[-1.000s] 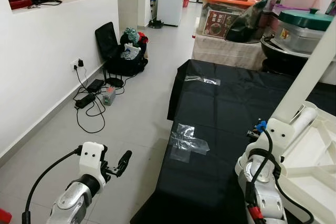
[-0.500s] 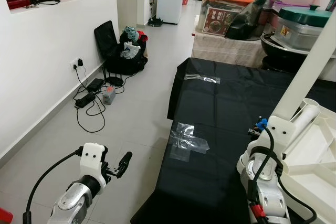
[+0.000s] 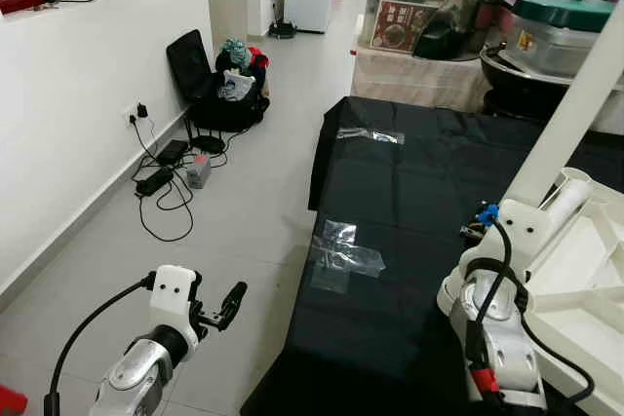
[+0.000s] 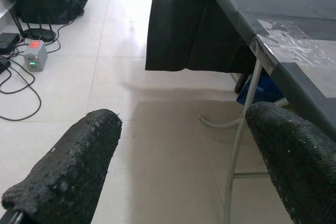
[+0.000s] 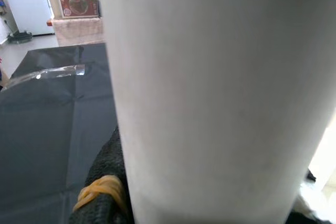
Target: Building children table
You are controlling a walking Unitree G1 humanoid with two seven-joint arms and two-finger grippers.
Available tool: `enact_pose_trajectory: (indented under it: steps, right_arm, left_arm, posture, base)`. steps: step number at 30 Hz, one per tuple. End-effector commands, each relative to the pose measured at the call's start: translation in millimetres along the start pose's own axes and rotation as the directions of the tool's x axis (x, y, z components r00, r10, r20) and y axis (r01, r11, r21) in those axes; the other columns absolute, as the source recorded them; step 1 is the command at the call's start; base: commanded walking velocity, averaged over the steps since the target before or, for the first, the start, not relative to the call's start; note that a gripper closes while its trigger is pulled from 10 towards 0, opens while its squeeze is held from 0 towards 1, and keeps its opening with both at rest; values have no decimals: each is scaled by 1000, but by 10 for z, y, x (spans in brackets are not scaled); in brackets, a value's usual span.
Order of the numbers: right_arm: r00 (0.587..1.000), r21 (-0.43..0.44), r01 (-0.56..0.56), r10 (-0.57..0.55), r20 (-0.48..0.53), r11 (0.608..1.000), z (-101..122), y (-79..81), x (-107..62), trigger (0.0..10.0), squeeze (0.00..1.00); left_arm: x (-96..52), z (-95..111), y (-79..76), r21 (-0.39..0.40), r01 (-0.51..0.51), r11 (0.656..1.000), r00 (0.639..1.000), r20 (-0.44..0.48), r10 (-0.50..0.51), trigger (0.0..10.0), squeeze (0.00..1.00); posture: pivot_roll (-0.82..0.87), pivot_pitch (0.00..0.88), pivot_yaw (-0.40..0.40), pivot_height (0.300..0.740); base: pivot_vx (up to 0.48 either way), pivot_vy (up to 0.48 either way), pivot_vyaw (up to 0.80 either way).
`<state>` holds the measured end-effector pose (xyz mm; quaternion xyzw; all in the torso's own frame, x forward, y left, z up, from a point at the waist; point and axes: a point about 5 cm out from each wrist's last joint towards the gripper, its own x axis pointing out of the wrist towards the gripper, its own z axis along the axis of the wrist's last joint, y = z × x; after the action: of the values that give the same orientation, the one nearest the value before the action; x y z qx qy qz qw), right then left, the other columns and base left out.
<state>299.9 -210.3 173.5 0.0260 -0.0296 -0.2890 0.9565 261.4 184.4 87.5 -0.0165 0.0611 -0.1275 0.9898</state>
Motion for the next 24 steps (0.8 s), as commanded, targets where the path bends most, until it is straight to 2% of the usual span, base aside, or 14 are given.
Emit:
enact_pose_trajectory:
  steps: [1, 2, 3, 4, 5, 9, 24]
  right_arm:
    - [994, 31, 19, -22, 105, 999, 313, -73, 63, 10000, 0]
    - [994, 31, 19, -22, 105, 999, 313, -73, 63, 10000, 0]
    - [988, 40, 8, -14, 152, 999, 447, -62, 70, 10000, 0]
    - [988, 40, 8, -14, 152, 999, 447, -62, 70, 10000, 0]
    - [983, 44, 0, -9, 186, 999, 543, -55, 73, 10000, 0]
    - [976, 41, -5, -4, 218, 999, 640, -54, 79, 10000, 0]
    - [995, 8, -54, 53, 82, 998, 353, 9, 24, 10000, 0]
  left_arm:
    - [16, -26, -27, 1, 14, 1000, 1000, -9, -14, 10000, 0]
    - [16, -26, -27, 1, 14, 1000, 1000, -9, -14, 10000, 0]
    - [15, -28, -26, 1, 14, 1000, 1000, -10, -14, 10000, 0]
    - [15, -28, -26, 1, 14, 1000, 1000, -10, -14, 10000, 0]
    - [15, -31, -25, 1, 14, 1000, 1000, -11, -14, 10000, 0]
    - [16, -38, -33, 1, 17, 1000, 1000, -12, -17, 10000, 0]
    - [12, -51, -34, 0, 18, 1000, 1000, -17, -18, 10000, 0]
  posture:
    - [103, 0, -68, 740]
    - [103, 0, -68, 740]
    - [103, 0, -68, 740]
    - [103, 0, -68, 740]
    - [102, 0, -67, 740]
    - [101, 0, -67, 740]
    - [105, 0, -69, 740]
  base:
    - [0, 0, 0]
    - [0, 0, 0]
    - [0, 0, 0]
    - [0, 0, 0]
    - [0, 0, 0]
    - [0, 0, 0]
    - [0, 0, 0]
